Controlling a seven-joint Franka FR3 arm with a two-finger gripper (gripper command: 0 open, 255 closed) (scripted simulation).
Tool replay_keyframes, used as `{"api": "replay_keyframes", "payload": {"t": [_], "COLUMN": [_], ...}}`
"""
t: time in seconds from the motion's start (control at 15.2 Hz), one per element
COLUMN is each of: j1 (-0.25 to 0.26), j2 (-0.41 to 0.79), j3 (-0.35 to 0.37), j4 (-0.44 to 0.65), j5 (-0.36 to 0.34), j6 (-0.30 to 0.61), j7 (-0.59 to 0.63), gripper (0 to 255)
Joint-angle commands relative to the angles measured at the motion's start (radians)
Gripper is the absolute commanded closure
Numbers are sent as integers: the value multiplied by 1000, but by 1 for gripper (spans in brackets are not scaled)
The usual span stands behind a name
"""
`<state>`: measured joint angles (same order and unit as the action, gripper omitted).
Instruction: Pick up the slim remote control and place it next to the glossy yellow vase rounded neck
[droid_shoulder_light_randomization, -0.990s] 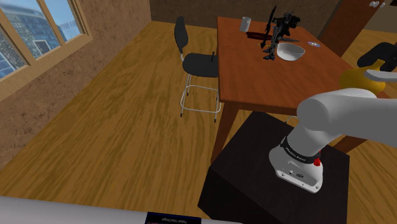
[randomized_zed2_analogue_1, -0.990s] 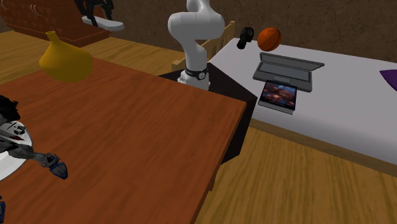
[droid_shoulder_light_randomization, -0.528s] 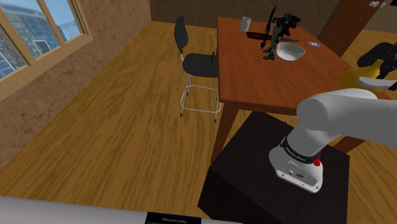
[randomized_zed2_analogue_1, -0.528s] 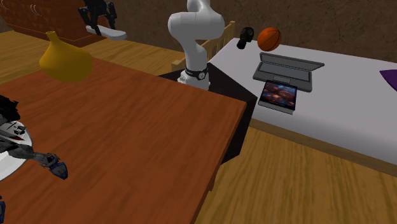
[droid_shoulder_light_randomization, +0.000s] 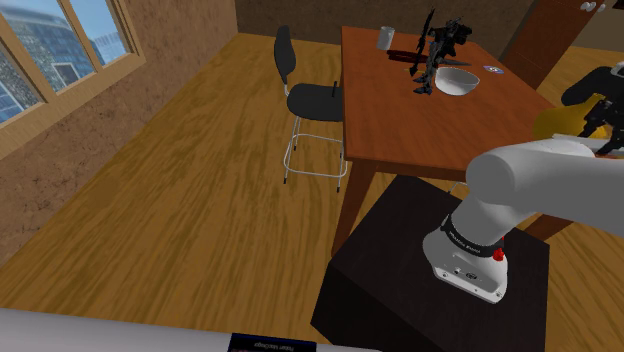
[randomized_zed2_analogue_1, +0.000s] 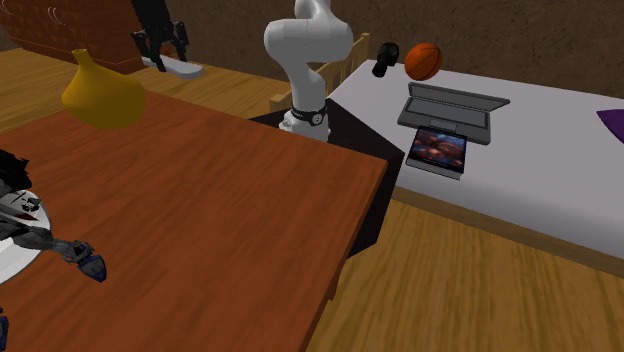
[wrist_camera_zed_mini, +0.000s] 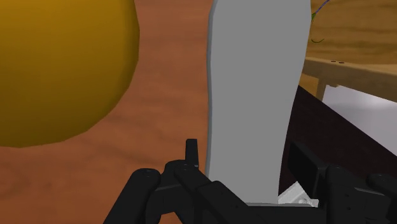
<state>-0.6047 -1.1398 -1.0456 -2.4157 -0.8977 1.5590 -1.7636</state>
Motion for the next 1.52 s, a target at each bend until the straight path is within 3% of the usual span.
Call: {"api": "replay_keyframes", "payload": {"t": [0.0, 1.06, 1.45], "j1": [-3, 0, 0], "j2": [-4, -11, -11], "j3": [-20, -210, -215], "j4": [-20, -132, -134], "j5": [-17, -176, -180], "j6": [19, 171, 175], "j7": [5, 39, 40], "gripper": [255, 255, 255]}}
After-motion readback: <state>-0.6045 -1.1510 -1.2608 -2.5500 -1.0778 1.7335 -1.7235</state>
